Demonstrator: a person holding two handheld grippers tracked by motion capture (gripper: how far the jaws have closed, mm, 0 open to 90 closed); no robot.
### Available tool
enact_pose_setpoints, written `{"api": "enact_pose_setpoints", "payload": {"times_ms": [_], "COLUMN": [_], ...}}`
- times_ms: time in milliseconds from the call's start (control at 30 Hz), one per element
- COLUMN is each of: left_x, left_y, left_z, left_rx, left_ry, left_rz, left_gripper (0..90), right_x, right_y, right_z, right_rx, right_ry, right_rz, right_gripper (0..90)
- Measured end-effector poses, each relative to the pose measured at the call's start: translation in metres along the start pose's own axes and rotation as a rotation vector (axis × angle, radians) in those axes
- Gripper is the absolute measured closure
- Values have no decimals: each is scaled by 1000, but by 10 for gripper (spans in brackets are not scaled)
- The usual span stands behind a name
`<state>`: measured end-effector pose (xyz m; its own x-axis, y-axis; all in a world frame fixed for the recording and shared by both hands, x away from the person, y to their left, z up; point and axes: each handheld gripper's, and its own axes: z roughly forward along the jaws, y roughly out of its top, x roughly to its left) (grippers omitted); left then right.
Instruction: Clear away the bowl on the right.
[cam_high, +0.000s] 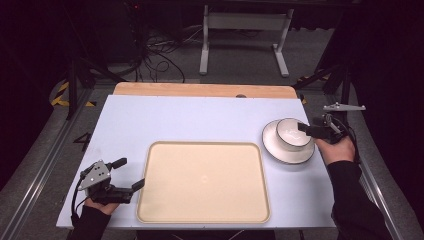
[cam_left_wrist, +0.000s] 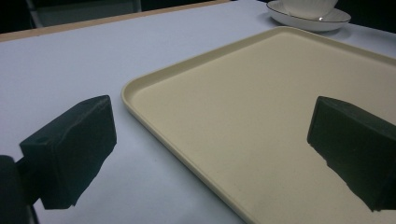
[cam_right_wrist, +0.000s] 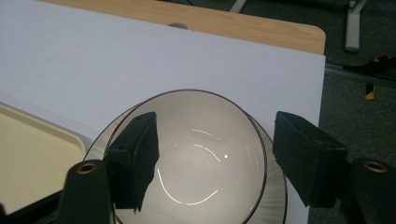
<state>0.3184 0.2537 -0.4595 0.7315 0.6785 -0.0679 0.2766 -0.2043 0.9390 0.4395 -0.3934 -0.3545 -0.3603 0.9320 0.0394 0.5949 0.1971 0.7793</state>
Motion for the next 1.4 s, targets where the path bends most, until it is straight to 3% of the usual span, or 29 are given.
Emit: {"api": "enact_pose_setpoints", "payload": {"times_ms": [100, 167, 300, 567, 767, 1000, 1300, 1400], "left_x": [0, 0, 0, 0, 0, 0, -1, -1], "left_y": [0, 0, 0, 0, 0, 0, 0, 0], "left_z": [0, 0, 0, 0, 0, 0, 1, 1], "left_rx": [0, 1, 1, 2, 2, 2, 9, 10], "left_ry": [0, -1, -2, -3, -4, -5, -1, -2], "left_rz": [1, 1, 2, 2, 1, 2, 14, 15], "left_gripper": [20, 20, 21, 21, 21, 21, 27, 28], "right_x": [0, -2, -5, -15, -21, -23, -23, -22], "right_y": [2, 3, 4, 4, 4, 3, 1, 2], "right_z": [6, 11, 21, 32, 40, 48, 55, 56], "right_rx": [48, 90, 170, 252, 335, 383, 446, 452], "right_ry": [-10, -41, -68, -86, -82, -78, -80, -87], "right_rz": [-3, -5, 20, 152, 184, 200, 239, 240], "right_gripper": [327, 353, 404, 502, 590, 597, 724, 729]}}
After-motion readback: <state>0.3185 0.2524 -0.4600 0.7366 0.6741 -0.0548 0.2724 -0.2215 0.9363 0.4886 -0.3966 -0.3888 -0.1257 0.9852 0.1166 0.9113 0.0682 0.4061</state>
